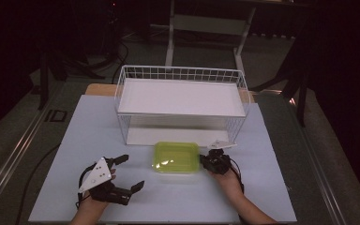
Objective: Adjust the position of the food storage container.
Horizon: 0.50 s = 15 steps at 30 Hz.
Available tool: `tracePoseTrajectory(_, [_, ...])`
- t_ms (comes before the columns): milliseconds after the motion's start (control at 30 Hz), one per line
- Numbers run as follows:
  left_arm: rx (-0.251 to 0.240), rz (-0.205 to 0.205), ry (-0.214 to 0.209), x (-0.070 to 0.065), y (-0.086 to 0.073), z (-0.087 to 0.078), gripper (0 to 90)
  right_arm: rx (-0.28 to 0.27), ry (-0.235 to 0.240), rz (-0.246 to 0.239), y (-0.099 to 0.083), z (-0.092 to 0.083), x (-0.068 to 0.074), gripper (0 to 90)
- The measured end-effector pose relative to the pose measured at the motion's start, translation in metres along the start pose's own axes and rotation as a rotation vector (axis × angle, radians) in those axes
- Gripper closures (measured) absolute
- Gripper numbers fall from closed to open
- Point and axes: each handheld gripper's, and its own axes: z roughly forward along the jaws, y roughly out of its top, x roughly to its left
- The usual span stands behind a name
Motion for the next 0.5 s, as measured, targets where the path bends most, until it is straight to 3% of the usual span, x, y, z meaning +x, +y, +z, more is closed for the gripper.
tracePoseTrajectory(200, [0.005,-0.004,0.001,0.000,0.000,0.002,2.9,-0.015,-0.032,-0.039,-0.002,-0.016,-0.003,86.1])
tracePoseTrajectory(300, [0.007,-0.005,0.000,-0.001,0.000,0.002,2.9,-0.030,-0.050,-0.025,-0.004,-0.028,-0.006,83.5])
tracePoseTrajectory(500, [0.021,-0.028,-0.002,0.001,-0.003,0.006,2.9,-0.074,-0.008,-0.045,-0.007,-0.053,0.000,59.9])
